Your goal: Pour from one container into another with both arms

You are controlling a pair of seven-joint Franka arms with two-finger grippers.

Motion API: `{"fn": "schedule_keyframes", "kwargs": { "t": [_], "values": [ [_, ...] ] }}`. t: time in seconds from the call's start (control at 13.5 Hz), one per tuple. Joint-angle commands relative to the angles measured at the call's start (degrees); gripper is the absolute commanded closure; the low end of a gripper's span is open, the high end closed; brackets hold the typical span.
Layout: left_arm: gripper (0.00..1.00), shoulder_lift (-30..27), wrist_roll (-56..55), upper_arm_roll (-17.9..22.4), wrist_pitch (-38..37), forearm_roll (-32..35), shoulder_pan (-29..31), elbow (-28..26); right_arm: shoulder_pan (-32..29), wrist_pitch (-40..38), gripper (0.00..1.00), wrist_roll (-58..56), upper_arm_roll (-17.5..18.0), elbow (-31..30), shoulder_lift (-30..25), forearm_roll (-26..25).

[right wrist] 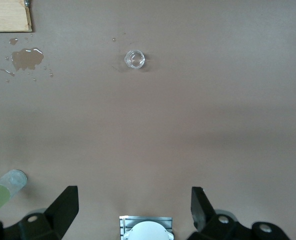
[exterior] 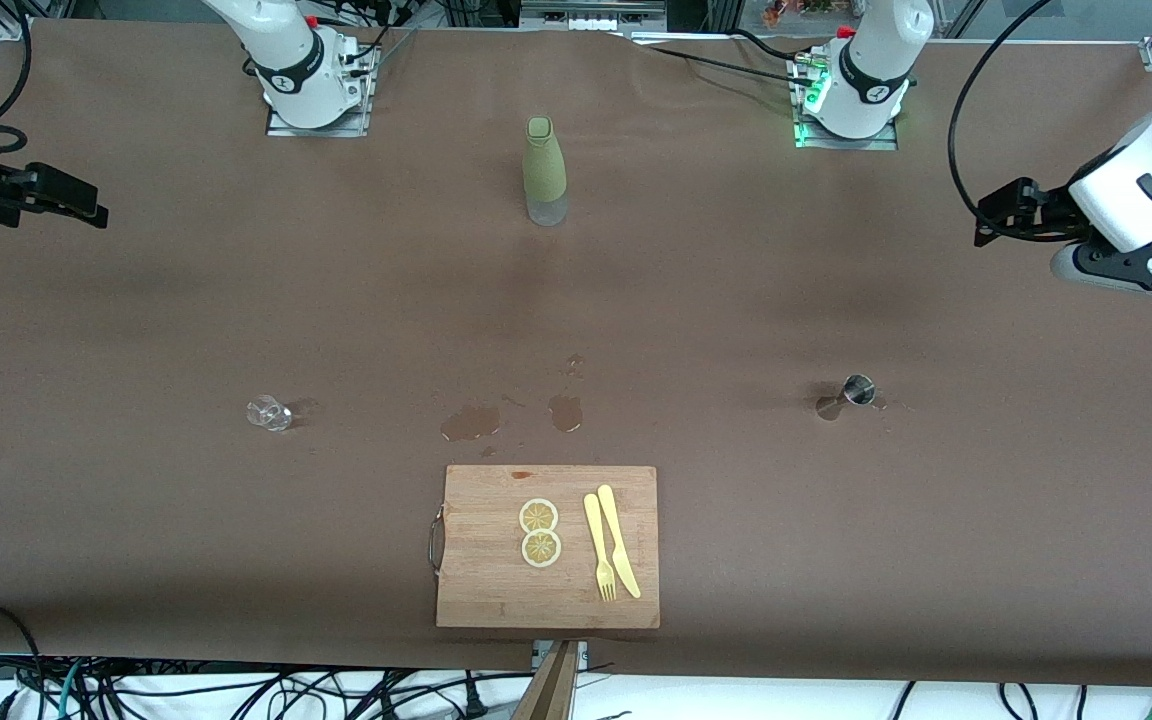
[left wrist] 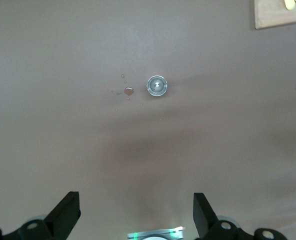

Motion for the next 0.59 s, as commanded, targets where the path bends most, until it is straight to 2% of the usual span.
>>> {"fn": "schedule_keyframes", "kwargs": {
  "t": [0.0, 0.52],
  "values": [
    [0.00, -1.31, -1.31, 0.00, -0.28, 0.88, 0.70, -1.05, 0.27, 1.45, 0.00, 0.35, 1.23, -2.29, -1.58, -2.27],
    [0.00, -1.05, 3.96, 0.53, 1.56, 0.79, 2.28, -1.93, 0.27, 1.45, 0.00, 2.81, 1.14, -1.50, 0.27, -2.28]
  ]
}}
